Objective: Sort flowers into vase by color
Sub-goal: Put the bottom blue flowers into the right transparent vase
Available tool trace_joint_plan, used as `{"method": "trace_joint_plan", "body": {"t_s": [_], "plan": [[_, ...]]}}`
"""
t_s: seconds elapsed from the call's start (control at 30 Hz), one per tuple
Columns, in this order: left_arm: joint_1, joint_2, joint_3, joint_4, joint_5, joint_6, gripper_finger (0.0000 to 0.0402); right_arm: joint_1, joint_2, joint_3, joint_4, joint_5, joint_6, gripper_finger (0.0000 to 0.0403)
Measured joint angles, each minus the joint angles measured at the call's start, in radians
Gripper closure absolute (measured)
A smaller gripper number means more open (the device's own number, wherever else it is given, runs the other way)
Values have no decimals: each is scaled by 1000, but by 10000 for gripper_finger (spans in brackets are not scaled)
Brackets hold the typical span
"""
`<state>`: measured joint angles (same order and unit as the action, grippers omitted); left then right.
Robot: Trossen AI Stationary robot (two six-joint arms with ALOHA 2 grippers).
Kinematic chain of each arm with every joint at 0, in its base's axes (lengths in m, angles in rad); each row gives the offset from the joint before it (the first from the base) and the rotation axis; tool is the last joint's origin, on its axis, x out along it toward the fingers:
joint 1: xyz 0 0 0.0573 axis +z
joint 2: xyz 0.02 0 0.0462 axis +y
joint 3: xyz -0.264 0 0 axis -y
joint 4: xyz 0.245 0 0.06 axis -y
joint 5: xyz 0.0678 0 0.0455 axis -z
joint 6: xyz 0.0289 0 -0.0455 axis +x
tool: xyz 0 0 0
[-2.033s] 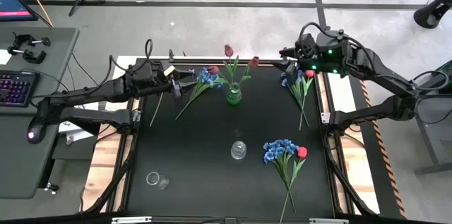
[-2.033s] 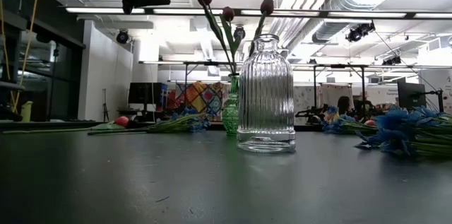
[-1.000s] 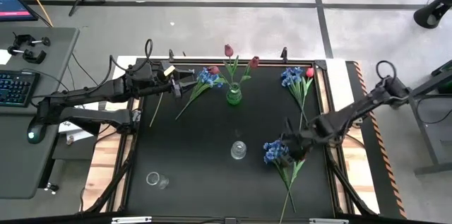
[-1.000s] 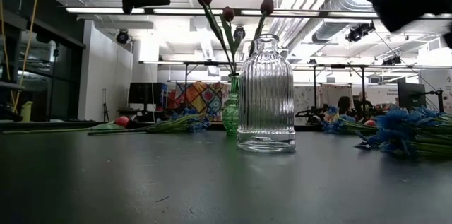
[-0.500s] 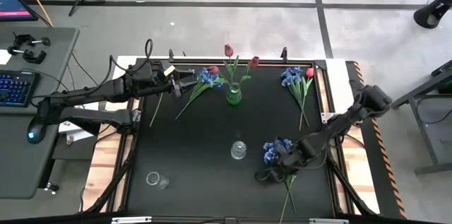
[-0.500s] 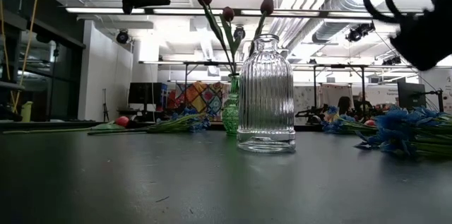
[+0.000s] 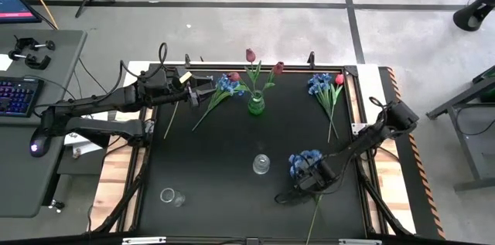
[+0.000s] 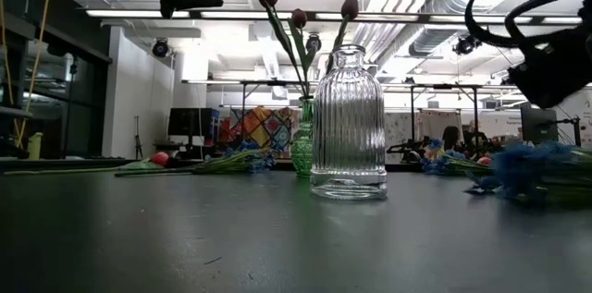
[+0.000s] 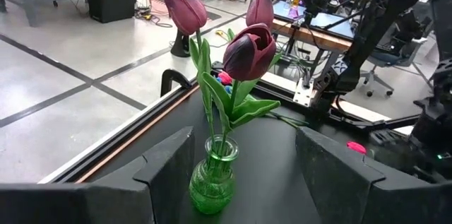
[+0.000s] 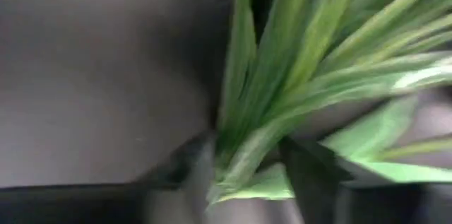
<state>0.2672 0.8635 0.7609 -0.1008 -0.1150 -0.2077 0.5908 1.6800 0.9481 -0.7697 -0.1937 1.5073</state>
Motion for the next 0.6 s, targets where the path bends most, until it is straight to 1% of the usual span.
{"method": "trace_joint_plan", "body": {"t_s": [0.03,0.07,0.1,0.2,0.27,0.33,0.43,0.5,0.53,0.6], "plan": [[0,0,0,1,0,0,167,-3,-11,6,-36,9,-28,337],[0,0,0,2,0,0,167,-9,-27,9,-67,20,-58,368],[0,0,3,-4,0,1,167,-17,-47,10,-102,36,-84,383],[0,0,27,-2,0,28,167,-59,-145,11,-179,112,-119,379],[0,0,43,1,-1,73,167,-92,-238,11,-190,219,-129,392],[0,0,53,-1,-6,113,167,-119,-349,11,-176,365,-155,397],[0,0,61,5,-35,131,167,-149,-509,11,-81,607,-258,395],[0,0,61,4,-40,117,167,-162,-594,12,18,743,-362,399],[0,0,61,3,-41,109,167,-168,-627,12,82,790,-429,400],[0,0,61,4,-40,95,167,-183,-671,12,219,824,-580,399]]}}
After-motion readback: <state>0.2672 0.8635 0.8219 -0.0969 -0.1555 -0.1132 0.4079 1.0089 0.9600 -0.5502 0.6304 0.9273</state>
